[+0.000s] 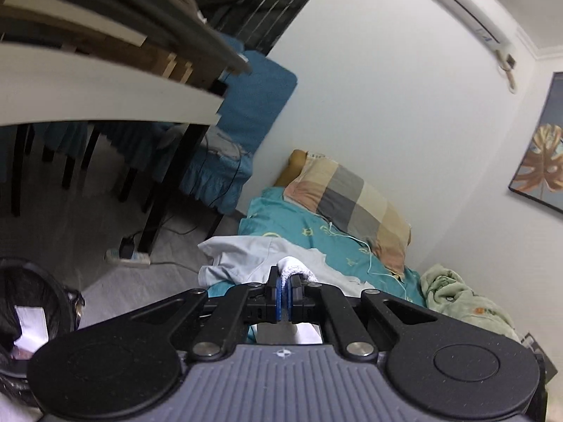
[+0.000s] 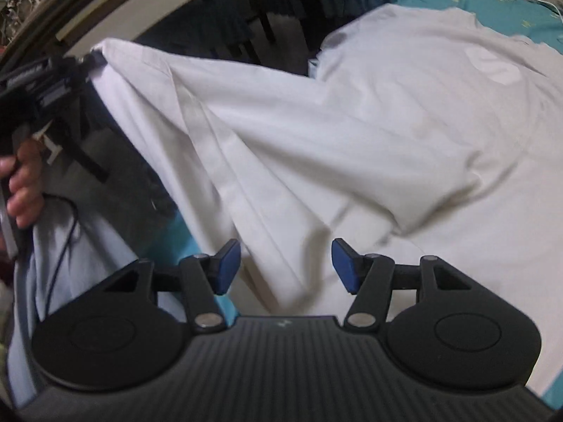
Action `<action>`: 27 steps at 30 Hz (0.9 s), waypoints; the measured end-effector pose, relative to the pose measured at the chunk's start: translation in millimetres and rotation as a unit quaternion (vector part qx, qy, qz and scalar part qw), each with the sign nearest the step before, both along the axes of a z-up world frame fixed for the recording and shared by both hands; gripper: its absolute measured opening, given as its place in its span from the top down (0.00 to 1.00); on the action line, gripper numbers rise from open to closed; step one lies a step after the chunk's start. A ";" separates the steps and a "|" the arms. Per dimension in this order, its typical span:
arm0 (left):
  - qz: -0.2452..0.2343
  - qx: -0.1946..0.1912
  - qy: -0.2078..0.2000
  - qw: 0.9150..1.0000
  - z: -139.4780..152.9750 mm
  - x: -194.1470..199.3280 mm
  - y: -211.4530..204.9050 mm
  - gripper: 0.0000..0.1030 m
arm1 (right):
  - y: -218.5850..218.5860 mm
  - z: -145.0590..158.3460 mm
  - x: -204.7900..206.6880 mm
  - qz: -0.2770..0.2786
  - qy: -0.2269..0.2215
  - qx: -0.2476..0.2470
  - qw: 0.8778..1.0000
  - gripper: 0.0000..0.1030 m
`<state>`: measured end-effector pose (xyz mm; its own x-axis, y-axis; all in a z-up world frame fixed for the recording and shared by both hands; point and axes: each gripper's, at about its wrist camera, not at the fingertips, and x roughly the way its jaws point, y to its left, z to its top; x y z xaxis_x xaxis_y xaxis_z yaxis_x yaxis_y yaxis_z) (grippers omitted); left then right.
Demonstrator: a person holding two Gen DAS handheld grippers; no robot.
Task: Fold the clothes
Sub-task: 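Grasp the white T-shirt hem with the left gripper and lift it, then hold the hem with the left gripper while the right gripper grasps the hem and lifts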
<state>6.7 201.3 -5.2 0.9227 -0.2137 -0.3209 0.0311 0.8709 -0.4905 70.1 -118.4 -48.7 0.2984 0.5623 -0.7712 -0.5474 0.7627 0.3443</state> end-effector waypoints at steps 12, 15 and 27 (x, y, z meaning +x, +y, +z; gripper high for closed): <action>0.034 -0.032 -0.004 0.999 -7.0 -9.0 11.7 0.97 | 10.7 -20.9 10.8 -0.082 -0.045 -0.105 0.990 0.44; 0.032 -0.036 -0.005 0.999 -6.3 -10.9 14.1 0.97 | 3.4 -21.6 5.1 -0.082 -0.051 -0.146 0.985 0.44; 0.019 -0.048 -0.019 0.998 -5.1 -14.0 19.1 0.97 | -48.1 28.8 -14.7 -0.150 -0.109 -0.132 0.974 0.94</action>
